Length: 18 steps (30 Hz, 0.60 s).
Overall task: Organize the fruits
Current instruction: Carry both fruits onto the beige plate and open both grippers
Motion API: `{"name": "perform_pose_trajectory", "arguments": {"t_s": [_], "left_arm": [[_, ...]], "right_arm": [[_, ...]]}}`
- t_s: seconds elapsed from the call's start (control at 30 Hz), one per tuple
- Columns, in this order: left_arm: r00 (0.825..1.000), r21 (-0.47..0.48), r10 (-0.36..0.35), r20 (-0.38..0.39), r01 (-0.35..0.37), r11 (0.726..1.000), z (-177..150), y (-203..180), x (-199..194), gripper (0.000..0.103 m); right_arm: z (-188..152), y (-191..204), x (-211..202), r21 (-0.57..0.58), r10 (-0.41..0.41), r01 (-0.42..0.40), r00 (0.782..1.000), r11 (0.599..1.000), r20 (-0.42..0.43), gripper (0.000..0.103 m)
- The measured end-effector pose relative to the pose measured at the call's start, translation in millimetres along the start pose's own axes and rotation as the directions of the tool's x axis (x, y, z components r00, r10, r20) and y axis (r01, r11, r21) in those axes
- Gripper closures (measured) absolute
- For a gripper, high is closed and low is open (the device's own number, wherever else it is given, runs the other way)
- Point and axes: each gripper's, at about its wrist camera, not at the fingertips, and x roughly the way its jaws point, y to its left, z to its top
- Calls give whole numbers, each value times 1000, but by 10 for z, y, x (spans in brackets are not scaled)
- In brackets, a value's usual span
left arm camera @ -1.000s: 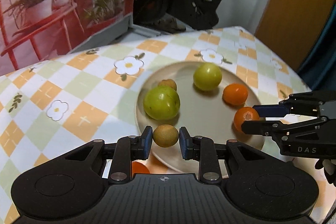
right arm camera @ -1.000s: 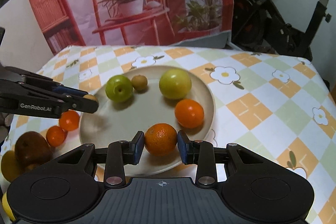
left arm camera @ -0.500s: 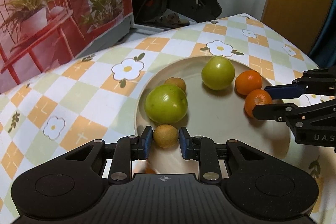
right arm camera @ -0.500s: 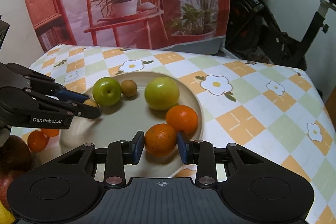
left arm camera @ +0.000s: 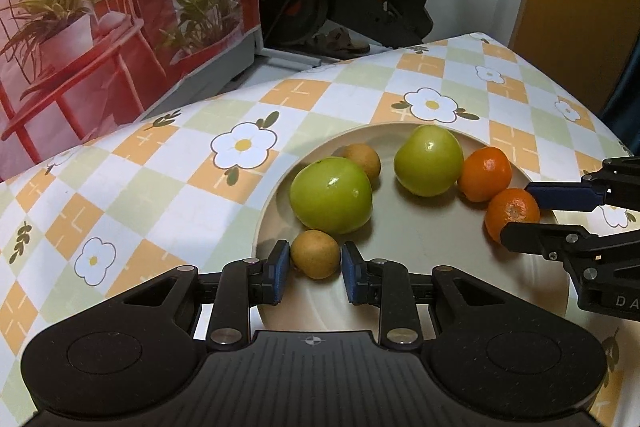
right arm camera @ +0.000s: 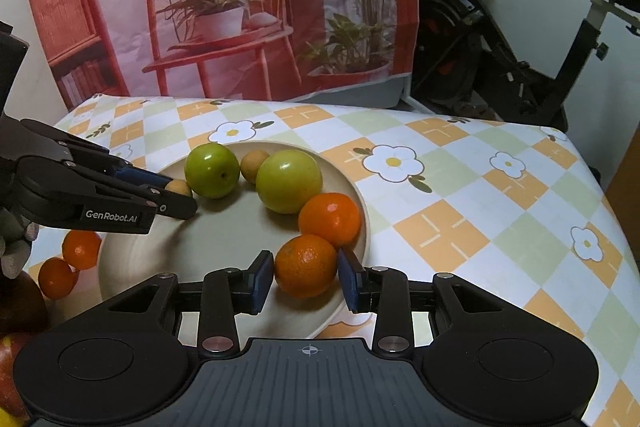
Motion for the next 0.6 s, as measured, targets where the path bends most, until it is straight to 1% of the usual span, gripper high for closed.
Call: {"name": "perform_pose_trajectory", "arguments": {"t_s": [0.1, 0.13, 0.4, 0.6], "left_arm": [[1000, -10, -16, -4, 16, 1000, -3, 14, -31, 61], [1000, -15, -17, -1, 17, 1000, -6, 20, -51, 61], [999, -44, -29, 44, 31, 999, -22, 100, -311, 61], [996, -50, -21, 87, 25, 998, -49, 227, -587, 61]], "right_arm": [[-7, 11, -47, 5, -5, 5, 1000, 1000, 8, 67], [-11, 17, -68, 7, -6, 6, 1000, 1000, 12, 67], [-62, 43, -267, 40, -11, 9, 999, 999, 37, 66], [-90, 139, -409, 31, -2, 1, 999, 1000, 47, 66]]}}
